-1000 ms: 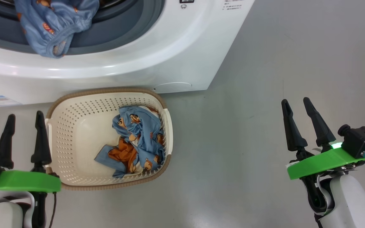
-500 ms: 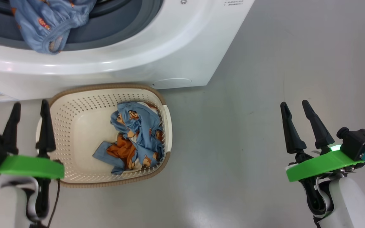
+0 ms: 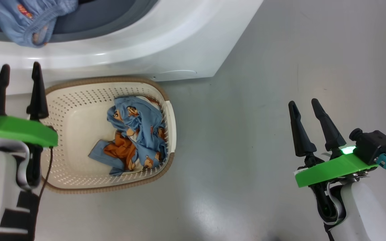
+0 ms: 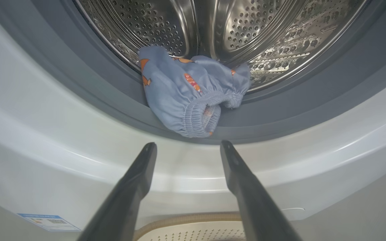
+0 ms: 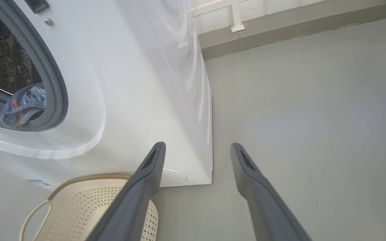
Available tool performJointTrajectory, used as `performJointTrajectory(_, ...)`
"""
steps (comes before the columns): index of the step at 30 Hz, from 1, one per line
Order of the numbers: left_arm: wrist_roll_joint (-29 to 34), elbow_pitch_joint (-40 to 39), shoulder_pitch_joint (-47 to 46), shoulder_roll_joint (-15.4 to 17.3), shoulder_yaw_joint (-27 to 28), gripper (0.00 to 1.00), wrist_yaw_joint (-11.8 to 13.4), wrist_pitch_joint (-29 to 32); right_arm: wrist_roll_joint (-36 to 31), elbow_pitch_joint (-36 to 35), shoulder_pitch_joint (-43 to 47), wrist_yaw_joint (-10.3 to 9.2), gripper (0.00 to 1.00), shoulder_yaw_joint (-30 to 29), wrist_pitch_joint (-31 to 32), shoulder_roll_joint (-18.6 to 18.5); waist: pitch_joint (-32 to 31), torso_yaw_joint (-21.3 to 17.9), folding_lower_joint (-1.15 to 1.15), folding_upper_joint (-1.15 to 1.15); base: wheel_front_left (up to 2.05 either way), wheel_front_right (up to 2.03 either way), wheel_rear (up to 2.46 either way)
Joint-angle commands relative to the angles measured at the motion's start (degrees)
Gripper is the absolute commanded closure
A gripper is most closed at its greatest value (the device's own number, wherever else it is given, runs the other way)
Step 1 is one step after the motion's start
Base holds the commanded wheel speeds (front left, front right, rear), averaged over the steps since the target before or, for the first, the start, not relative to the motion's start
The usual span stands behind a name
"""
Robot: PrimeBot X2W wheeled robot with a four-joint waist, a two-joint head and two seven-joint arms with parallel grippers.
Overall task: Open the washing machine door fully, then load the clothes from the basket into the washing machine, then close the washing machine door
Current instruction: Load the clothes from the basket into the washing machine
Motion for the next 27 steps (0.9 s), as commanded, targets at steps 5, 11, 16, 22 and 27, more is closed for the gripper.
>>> performJointTrajectory(5, -0.77, 3.81, -5.38, 2.58, 0.44, 0.0, 0.09, -0.29, -0.03, -1.47, -0.4, 0.09, 0.0, 1.11, -0.27, 0.2, 1.43, -0.8, 0.0, 0.0, 0.0, 0.0, 0.0)
performJointTrajectory(11, -0.81, 9.41, -10.64, 2.48, 1.27, 0.0, 0.09, -0.29, -0.08, -1.61, -1.1, 0.09, 0.0, 1.14, -0.27, 0.47, 2.46, -1.37, 0.0, 0.0, 0.0, 0.0, 0.0)
performJointTrajectory(16, -0.54, 11.67, -12.71, 2.43, 2.1, 0.0, 0.09, -0.29, -0.14, -1.62, -1.31, 0.09, 0.0, 1.15, -0.27, 0.63, 2.77, -1.67, 0.0, 0.0, 0.0, 0.0, 0.0)
performJointTrajectory(22, -0.31, 14.41, -14.86, 2.71, 2.25, 0.27, 0.09, -0.29, -0.21, -1.74, -1.39, 0.09, 0.0, 1.09, -0.27, 0.86, 3.17, -2.0, 0.0, 0.0, 0.0, 0.0, 0.0)
performJointTrajectory(27, -0.25, 15.2, -15.49, 2.44, 1.89, 1.0, 0.09, -0.29, -0.29, -1.79, -1.33, 0.09, 0.0, 0.86, -0.27, 0.99, 3.25, -2.01, 0.0, 0.0, 0.0, 0.0, 0.0)
